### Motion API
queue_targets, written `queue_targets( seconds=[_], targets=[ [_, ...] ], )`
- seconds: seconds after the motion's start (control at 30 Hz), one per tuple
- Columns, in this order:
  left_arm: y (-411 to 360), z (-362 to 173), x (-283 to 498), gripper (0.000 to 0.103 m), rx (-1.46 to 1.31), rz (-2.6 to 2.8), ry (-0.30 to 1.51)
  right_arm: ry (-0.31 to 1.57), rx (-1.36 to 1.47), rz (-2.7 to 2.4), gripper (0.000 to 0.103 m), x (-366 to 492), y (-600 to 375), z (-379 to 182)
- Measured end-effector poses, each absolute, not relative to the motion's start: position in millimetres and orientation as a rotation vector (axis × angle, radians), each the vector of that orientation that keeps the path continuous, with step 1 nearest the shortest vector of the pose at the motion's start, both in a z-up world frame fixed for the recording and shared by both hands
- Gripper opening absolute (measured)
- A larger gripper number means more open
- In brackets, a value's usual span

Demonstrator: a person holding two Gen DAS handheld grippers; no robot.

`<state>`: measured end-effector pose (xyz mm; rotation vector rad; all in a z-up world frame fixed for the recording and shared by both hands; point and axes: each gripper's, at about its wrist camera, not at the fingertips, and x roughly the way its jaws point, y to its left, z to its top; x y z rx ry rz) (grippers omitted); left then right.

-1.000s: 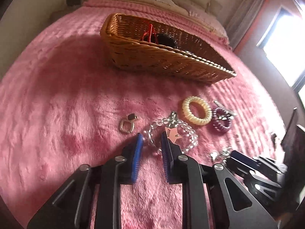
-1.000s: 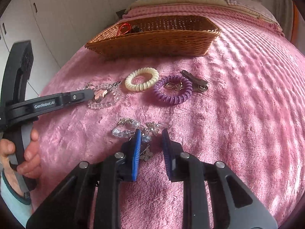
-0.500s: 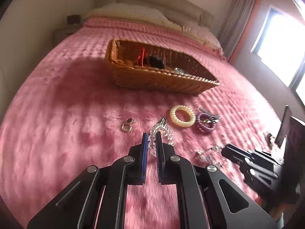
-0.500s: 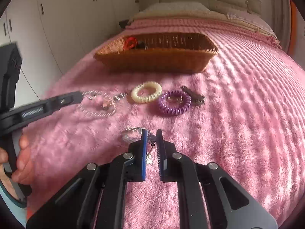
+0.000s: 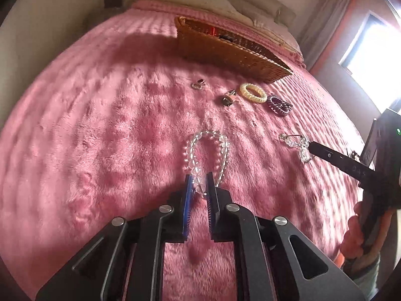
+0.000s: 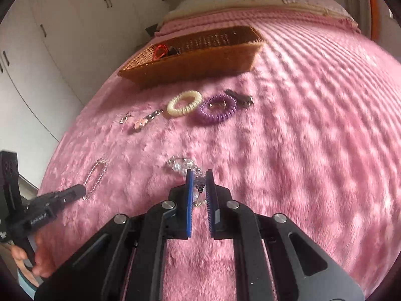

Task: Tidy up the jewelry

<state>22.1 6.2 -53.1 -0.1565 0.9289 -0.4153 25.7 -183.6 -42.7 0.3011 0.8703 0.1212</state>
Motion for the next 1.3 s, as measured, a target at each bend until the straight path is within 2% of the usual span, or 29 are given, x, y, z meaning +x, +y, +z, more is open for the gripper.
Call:
queue_targets(
  seconds=[0.13, 0.17, 0.2, 0.33, 0.43, 0.5, 0.67, 0.77, 0.8, 0.83, 0.87, 1.03, 1.3],
  targets=[
    [5.1, -47.0, 15.2, 0.039, -0.124, -0.438, 0.904, 0.886, 0.308, 0.106, 0.009, 21.6, -190.6, -49.1],
    [5.1, -44.9, 13.7, 0.050, -0.104, -0.425, 0.885, 0.889, 0.312, 0.105, 0.009, 20.6, -193.2, -50.6],
    [6.5, -42.6, 13.3, 0.055, -0.090, -0.414, 0.866, 0.889, 0.317, 0.108, 0.010, 19.6, -195.4, -51.5],
    [10.7, -40.0, 25.2, 0.056, -0.067, -0.406, 0.856, 0.868, 0.307, 0.102, 0.039, 18.3, -199.6, -47.8],
    [11.4, -45.8, 36.4, 0.053, -0.072, -0.422, 0.884, 0.855, 0.274, 0.109, 0.039, 19.8, -195.2, -42.5],
    [8.6, -50.2, 39.4, 0.047, -0.063, -0.436, 0.900, 0.863, 0.249, 0.136, 0.039, 21.3, -188.5, -42.9],
    [-3.9, -54.9, 36.8, 0.047, -0.022, -0.455, 0.894, 0.898, 0.157, 0.112, 0.040, 28.0, -170.3, -53.1],
    [-8.2, -57.5, 37.9, 0.029, -0.012, -0.447, 0.903, 0.918, 0.122, 0.073, 0.039, 33.8, -163.9, -57.6],
    [-9.5, -57.4, 37.4, 0.022, -0.005, -0.445, 0.900, 0.913, 0.116, 0.071, 0.035, 33.4, -162.9, -57.0],
    [-10.4, -57.2, 36.4, 0.017, 0.000, -0.446, 0.898, 0.909, 0.108, 0.068, 0.025, 33.0, -161.3, -56.5],
    [-13.1, -57.1, 34.7, 0.006, 0.008, -0.453, 0.894, 0.909, 0.099, 0.069, 0.018, 32.6, -159.4, -56.3],
    [-22.0, -52.6, 23.1, 0.005, 0.039, -0.468, 0.857, 0.850, 0.089, 0.049, 0.009, 22.9, -155.7, -46.3],
    [-9.9, -23.7, 14.7, 0.005, -0.084, -0.548, 0.738, 0.782, 0.144, 0.072, 0.008, 14.6, -165.9, -20.4]
  ],
)
